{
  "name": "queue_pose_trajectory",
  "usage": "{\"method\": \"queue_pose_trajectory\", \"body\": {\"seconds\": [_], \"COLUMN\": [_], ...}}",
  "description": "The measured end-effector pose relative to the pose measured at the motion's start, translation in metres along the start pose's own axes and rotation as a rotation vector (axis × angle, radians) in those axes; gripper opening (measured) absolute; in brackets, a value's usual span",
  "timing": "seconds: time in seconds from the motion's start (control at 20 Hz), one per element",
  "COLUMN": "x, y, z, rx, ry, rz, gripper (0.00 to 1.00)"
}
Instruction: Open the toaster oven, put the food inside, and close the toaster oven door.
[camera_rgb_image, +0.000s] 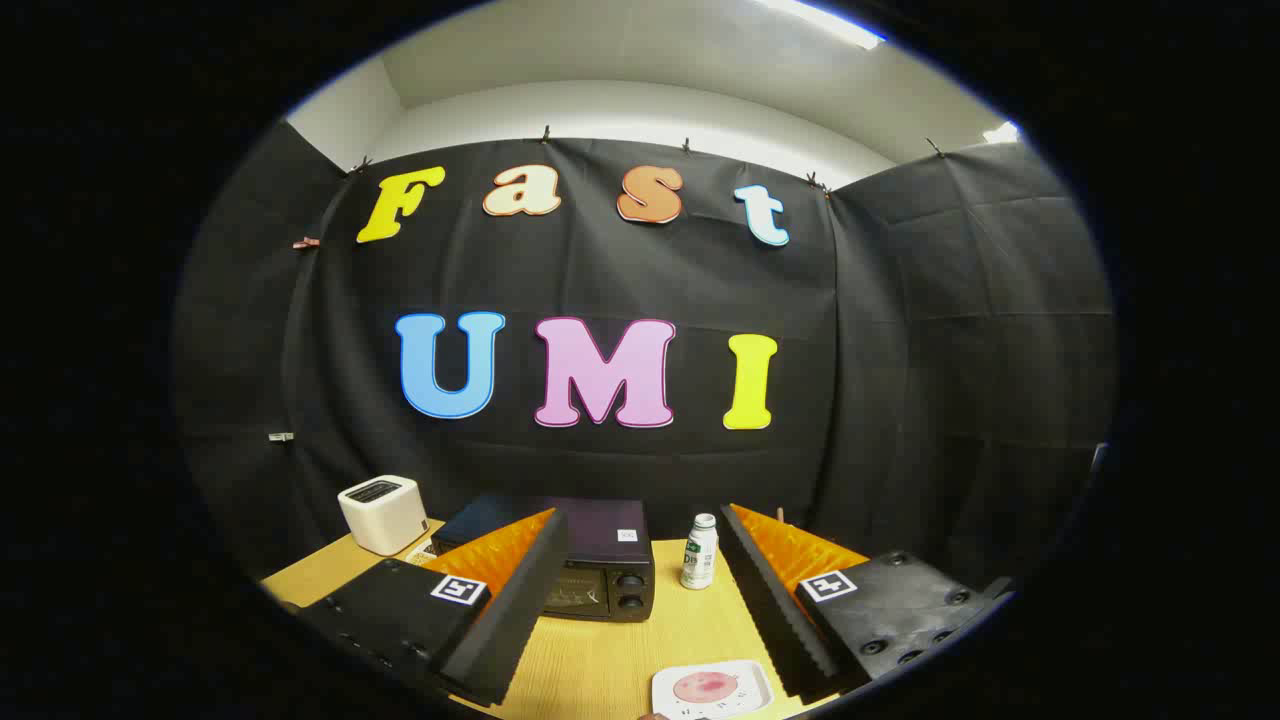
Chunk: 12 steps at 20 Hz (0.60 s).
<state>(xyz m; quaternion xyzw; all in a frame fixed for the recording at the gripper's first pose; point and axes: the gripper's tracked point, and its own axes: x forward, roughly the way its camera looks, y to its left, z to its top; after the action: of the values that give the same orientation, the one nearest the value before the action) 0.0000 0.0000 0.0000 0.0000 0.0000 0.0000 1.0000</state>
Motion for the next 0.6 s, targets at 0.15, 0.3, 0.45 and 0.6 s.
{"method": "queue_pose_trajectory", "body": {"seconds": [0.15,0.3,0.45,0.6], "x": [0.002,0.004,0.005,0.005], "y": [0.002,0.004,0.009,0.014], "z": [-0.003,-0.005,-0.005,-0.009], "rx": [-0.002,-0.023,-0.033,-0.033], "ry": [0.009,0.000,-0.001,0.006], "rz": [-0.004,-0.005,-0.003,0.004], "gripper": [0.98,0.98,0.98,0.98]}}
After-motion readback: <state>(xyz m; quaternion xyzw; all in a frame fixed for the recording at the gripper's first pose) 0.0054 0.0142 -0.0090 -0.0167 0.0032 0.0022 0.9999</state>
